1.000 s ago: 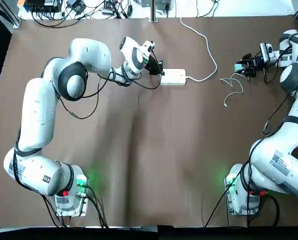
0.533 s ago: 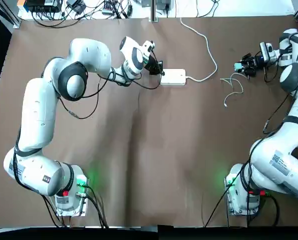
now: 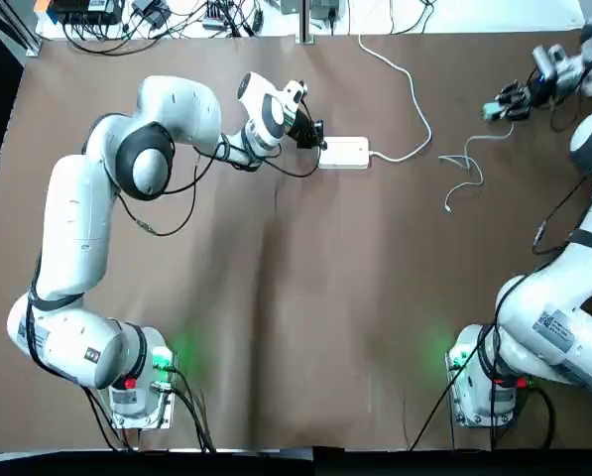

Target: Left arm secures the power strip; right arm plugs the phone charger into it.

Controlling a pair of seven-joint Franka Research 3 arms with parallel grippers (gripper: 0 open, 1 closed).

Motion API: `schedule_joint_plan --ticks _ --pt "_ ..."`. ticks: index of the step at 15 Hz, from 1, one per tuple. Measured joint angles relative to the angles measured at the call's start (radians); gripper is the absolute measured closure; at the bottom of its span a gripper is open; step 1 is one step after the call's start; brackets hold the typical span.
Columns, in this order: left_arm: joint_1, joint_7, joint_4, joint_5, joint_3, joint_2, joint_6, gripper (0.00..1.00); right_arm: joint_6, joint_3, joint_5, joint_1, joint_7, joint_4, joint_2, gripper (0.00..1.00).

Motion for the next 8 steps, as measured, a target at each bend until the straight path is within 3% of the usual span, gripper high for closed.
schedule_joint_plan --ticks 3,4,8 --pt "0.000 0.000 0.000 0.000 0.000 0.000 0.000 0.99 -0.007 0.000 -0.077 0.026 0.194 -0.002 -0.148 0.52" --pt "-0.001 0.000 0.001 0.000 0.001 0.000 0.001 0.99 -0.012 0.000 -0.127 0.046 0.350 -0.006 -0.234 0.52" --pt "-0.002 0.000 0.001 0.000 0.002 0.000 0.002 0.99 -0.009 0.001 -0.209 0.133 0.660 -0.013 -0.351 0.52"
